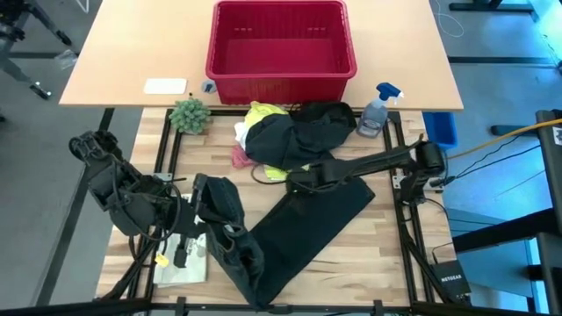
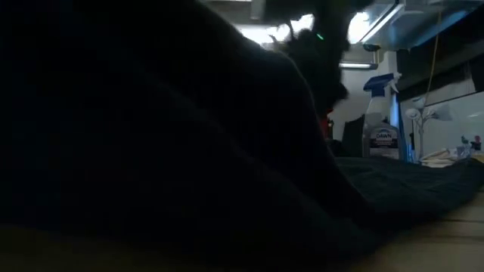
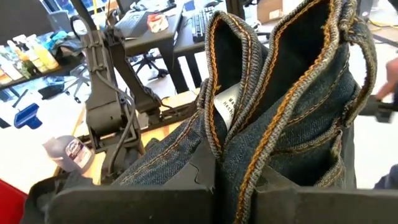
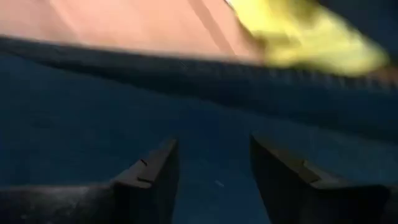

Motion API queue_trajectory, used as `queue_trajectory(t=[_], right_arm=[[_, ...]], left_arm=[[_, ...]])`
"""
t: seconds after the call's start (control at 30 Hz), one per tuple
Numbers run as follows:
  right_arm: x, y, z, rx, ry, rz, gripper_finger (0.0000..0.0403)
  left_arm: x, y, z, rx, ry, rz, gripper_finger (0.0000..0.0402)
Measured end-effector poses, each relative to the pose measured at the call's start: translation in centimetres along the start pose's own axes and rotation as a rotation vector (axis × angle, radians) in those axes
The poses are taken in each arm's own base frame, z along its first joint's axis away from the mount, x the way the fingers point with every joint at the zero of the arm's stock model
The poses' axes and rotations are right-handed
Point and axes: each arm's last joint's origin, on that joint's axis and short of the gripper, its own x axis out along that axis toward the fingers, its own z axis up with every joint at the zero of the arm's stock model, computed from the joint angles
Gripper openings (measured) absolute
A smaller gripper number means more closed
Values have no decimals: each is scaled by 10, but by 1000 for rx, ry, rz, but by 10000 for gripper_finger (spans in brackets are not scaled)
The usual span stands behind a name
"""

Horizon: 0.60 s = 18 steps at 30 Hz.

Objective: Fold laundry
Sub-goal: Fold the black jean

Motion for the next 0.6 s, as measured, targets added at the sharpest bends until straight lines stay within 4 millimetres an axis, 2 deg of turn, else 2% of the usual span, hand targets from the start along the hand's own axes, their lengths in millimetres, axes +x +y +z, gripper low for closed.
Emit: queue_trajectory(t=[0.2, 0.37, 0.5, 0.6], right_arm=[[12, -43, -38, 219, -11, 9, 181], [24, -67, -58, 335, 13, 5, 181], [39, -71, -56, 397, 11, 72, 181], [44, -68, -41, 443, -72, 158, 181]], left_arm=[[0, 0, -2, 9, 14, -6, 3], [0, 0, -2, 12, 15, -16, 3], [0, -1, -2, 13, 15, -19, 3], [0, 0, -2, 12, 15, -18, 3]])
